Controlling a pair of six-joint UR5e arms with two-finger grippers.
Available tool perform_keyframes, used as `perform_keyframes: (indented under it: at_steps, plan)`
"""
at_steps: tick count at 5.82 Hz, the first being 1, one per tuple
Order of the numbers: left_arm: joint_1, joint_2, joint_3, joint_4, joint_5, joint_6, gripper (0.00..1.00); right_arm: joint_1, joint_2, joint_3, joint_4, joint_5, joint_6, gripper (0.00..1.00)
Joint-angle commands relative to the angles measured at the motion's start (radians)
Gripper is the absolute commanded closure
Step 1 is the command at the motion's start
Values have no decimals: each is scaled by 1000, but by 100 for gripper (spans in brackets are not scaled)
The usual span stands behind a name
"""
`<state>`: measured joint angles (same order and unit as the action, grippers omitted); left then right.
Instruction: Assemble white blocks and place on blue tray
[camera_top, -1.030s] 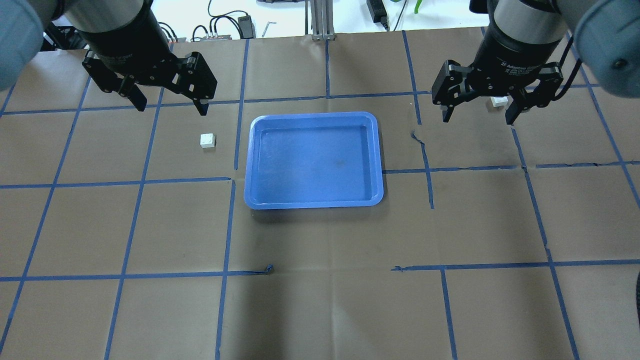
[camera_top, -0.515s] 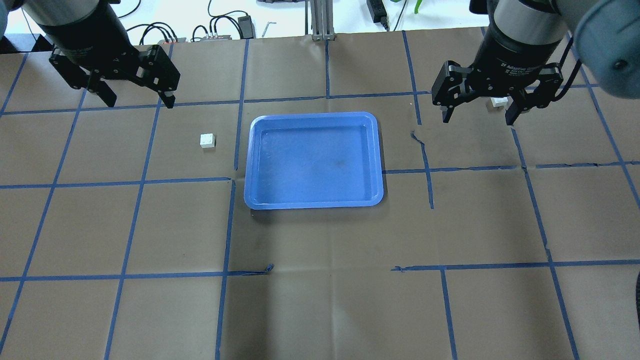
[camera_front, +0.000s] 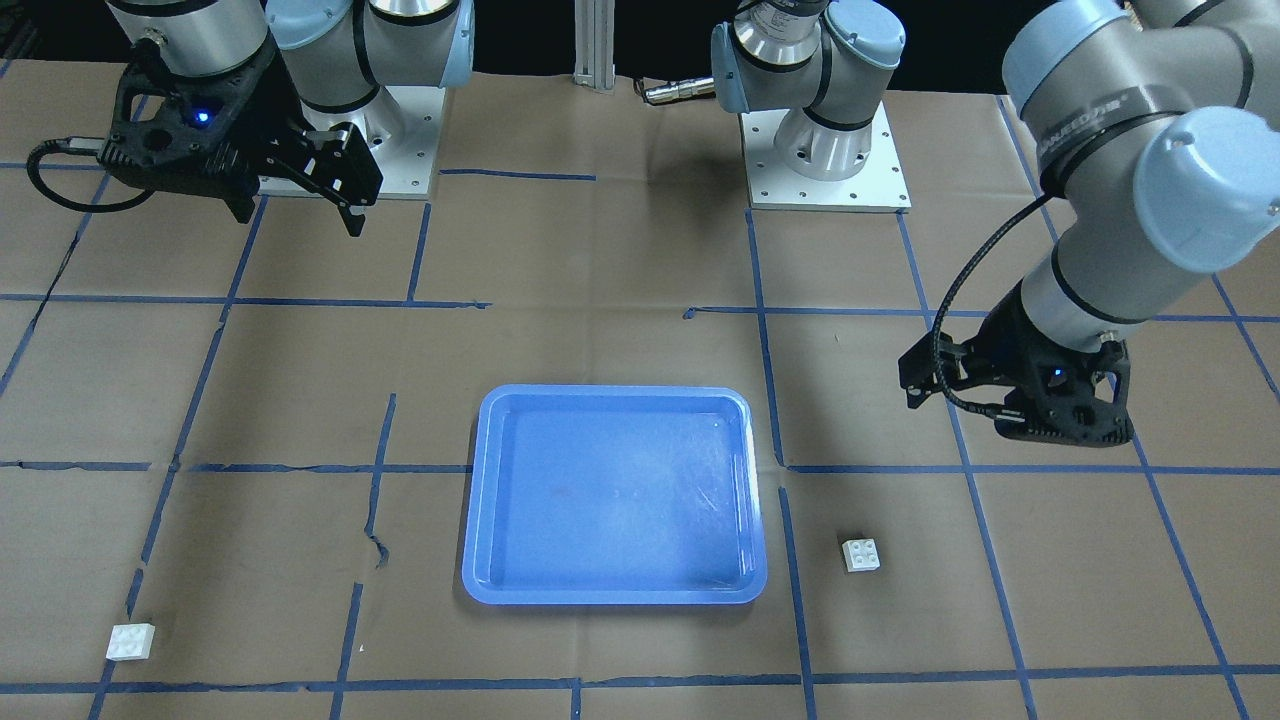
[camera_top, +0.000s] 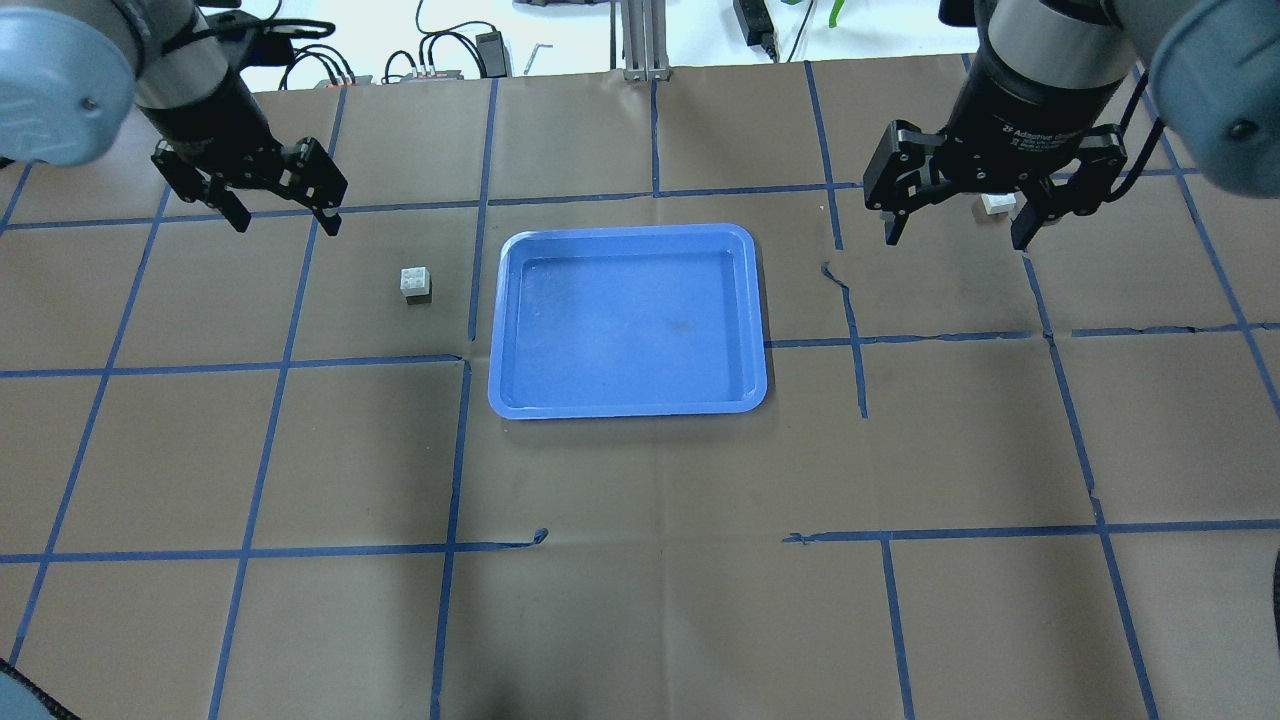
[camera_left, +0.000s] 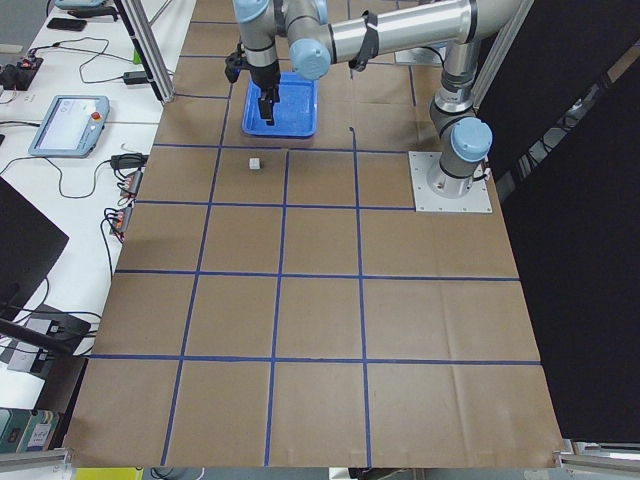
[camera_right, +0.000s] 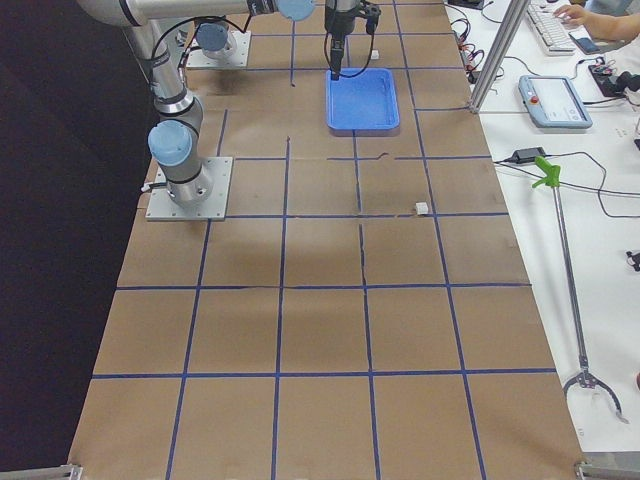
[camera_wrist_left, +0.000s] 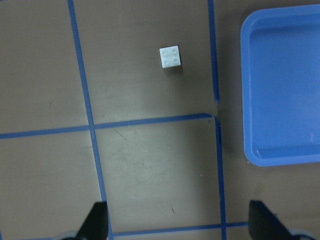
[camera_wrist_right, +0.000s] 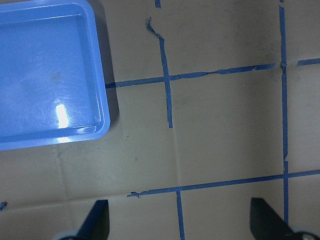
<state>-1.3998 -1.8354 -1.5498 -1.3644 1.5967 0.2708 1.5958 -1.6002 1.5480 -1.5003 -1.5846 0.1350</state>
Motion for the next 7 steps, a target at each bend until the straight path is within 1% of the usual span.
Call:
perform_keyframes:
  at_steps: [1, 2, 3, 4, 5, 6, 7]
  plan:
    - [1, -117, -160, 355, -1, -1, 1, 0, 0, 1, 2, 0, 0, 0]
    - [1, -158, -182, 428, -4, -7, 1, 1, 2, 1, -6, 5, 0, 0]
    - [-4, -220, -181, 454, -4, -7, 1, 0, 2, 1, 0, -4, -1, 0]
    - [-27, -234, -176, 458, -4, -25, 1, -7, 6, 0, 0, -5, -9, 0]
    - [-31, -258, -158, 497, -11, -41, 1, -8, 11, -2, -3, 3, -17, 0]
    - [-31, -293, -158, 555, -42, -38, 1, -13, 14, -2, -8, 9, -52, 0]
    - [-31, -301, -154, 564, -44, -36, 8, -32, 16, 0, -18, 9, -175, 0]
